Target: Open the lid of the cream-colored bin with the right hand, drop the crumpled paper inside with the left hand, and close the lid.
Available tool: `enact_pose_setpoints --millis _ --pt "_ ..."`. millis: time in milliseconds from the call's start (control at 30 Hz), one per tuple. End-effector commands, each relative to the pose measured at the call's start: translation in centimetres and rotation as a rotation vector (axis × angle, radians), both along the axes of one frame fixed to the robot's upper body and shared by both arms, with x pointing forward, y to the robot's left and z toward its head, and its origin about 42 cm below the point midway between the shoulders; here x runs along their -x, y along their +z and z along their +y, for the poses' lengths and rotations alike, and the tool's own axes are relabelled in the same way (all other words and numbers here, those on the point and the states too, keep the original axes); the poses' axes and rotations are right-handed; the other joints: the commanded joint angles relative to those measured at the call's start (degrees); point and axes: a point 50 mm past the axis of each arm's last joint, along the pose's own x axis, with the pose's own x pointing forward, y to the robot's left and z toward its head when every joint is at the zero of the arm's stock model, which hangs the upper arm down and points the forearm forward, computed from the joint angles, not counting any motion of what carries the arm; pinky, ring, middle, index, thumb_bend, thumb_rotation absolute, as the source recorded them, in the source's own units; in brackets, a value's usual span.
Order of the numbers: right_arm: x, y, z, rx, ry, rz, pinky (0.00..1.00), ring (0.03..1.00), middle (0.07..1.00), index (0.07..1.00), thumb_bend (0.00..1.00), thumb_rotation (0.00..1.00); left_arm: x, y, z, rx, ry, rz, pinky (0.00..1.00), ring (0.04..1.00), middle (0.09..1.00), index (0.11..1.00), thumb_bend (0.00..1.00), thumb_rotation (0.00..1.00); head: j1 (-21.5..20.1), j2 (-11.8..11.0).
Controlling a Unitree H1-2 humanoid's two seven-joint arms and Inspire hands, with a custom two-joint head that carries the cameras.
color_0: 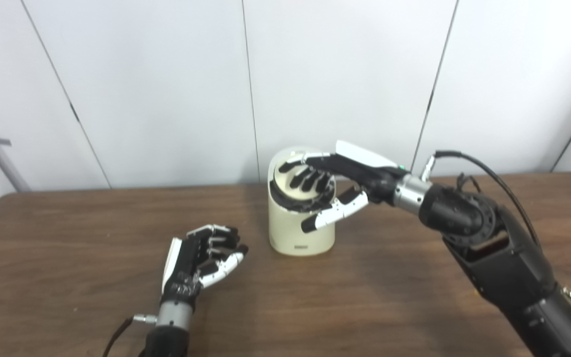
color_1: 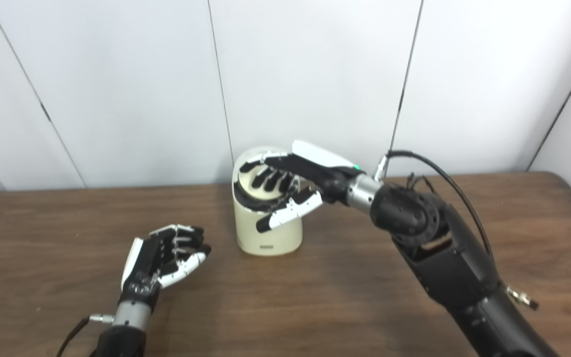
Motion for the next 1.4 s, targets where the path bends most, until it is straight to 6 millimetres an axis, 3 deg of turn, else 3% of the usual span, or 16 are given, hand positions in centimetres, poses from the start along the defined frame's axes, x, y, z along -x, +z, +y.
enact_pose_setpoints --millis 0,433,800,1100,1367 --pt "0.3 0.2 0.8 0.055 0.063 -0.005 0.58 0.690 0.733 0.807 0.66 0.49 -0.4 2.0 -0.3 -0.006 0.006 -0.078 0.49 0.616 0.697 0.497 0.51 0.06 0.0 0.1" --pt "-0.2 -0.4 1.3 0.105 0.071 -0.007 0.56 0.698 0.737 0.803 0.64 0.55 -0.1 1.7 -0.2 -0.009 0.012 -0.074 0.49 0.605 0.684 0.497 0.51 0.06 0.4 0.5" --pt "-1.6 1.0 2.1 0.183 0.045 0.026 0.56 0.669 0.733 0.809 0.66 0.59 0.0 1.8 -0.2 -0.005 0.012 -0.073 0.48 0.602 0.683 0.497 0.51 0.06 0.5 0.7" --pt "-1.5 0.8 2.4 0.224 0.083 0.036 0.56 0.681 0.736 0.797 0.66 0.59 0.2 1.8 -0.2 -0.012 0.017 -0.067 0.48 0.598 0.681 0.497 0.51 0.05 0.5 1.1" --pt "-1.3 0.8 2.8 0.267 0.103 0.034 0.60 0.705 0.749 0.813 0.70 0.66 0.3 1.8 -0.4 -0.009 0.020 -0.064 0.48 0.594 0.678 0.497 0.51 0.06 0.5 1.3"
